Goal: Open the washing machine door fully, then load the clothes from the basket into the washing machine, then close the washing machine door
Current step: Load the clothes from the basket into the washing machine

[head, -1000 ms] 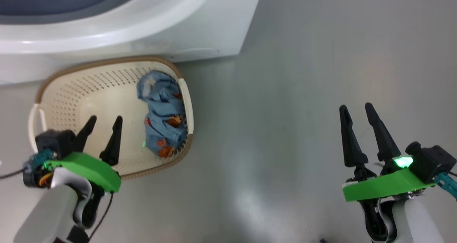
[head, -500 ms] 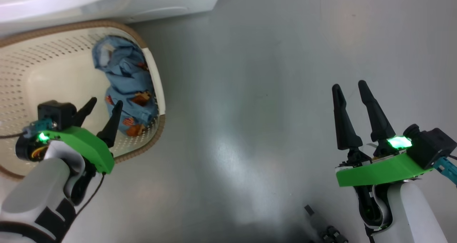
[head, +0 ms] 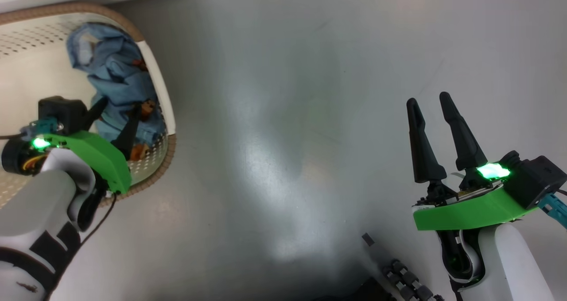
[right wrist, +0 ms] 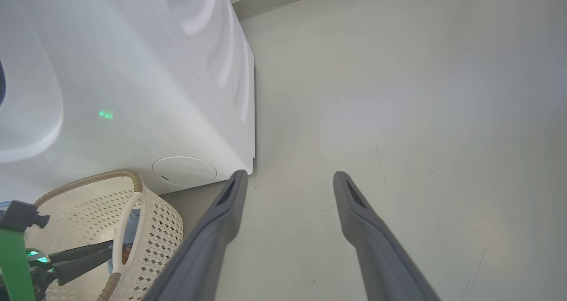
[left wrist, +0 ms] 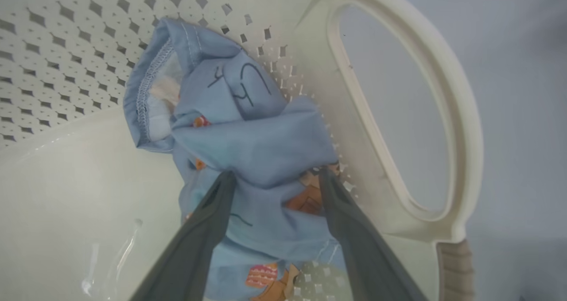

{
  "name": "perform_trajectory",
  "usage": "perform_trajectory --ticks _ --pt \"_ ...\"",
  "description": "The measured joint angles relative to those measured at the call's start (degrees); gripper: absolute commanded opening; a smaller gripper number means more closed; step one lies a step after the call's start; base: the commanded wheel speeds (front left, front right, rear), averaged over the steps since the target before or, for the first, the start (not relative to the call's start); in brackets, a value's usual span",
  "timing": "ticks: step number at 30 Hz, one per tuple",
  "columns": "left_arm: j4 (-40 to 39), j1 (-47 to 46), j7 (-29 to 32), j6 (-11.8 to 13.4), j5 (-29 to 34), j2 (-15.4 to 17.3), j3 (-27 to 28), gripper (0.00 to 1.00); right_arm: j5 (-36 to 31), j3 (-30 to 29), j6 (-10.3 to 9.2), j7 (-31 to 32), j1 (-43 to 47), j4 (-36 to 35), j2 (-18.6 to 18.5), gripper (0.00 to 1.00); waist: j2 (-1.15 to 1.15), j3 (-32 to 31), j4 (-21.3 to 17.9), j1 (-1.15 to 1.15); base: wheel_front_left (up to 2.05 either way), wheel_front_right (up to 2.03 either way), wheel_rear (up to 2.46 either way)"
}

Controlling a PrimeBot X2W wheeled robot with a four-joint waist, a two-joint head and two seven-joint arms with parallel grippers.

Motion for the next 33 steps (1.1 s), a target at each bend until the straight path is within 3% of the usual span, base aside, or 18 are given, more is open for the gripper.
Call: perform_trajectory --ticks 10,12,13,14,22,33 --pt "4.1 -3.7 0.0 0.0 -3.7 1.0 -5.3 1.00 0.0 1.0 0.00 0.0 0.1 -1.7 0.1 1.00 0.00 1.3 -1.6 0.00 0.00 0.00 0.00" --pt "4.4 -4.0 0.0 0.0 -4.7 1.0 -6.1 0.45 -0.1 1.0 0.00 0.0 0.2 -2.0 0.1 1.00 0.00 1.3 -1.6 0.00 0.00 0.00 0.00" --pt "4.6 -4.1 0.0 0.0 -5.0 1.1 -6.4 0.05 -0.1 1.0 0.00 0.0 0.2 -2.0 0.1 1.00 0.00 1.3 -1.6 0.00 0.00 0.00 0.00" --pt "4.7 -4.3 0.0 0.0 -5.1 1.1 -6.7 0.00 -0.1 1.0 0.00 0.0 0.2 -2.1 0.1 1.00 0.00 1.2 -1.6 0.00 0.00 0.00 0.00" --pt "4.7 -4.8 0.0 0.0 -8.2 0.3 -5.3 0.00 -0.6 -0.4 0.00 0.0 0.3 -1.9 0.1 1.00 0.00 -0.6 -0.5 0.00 0.00 0.00 0.00" --pt "1.0 4.2 0.0 0.0 -5.1 -0.9 10.3 0.00 -1.3 -0.5 0.00 0.0 0.1 1.5 0.1 1.00 0.00 -6.6 2.8 0.00 0.00 0.00 0.00"
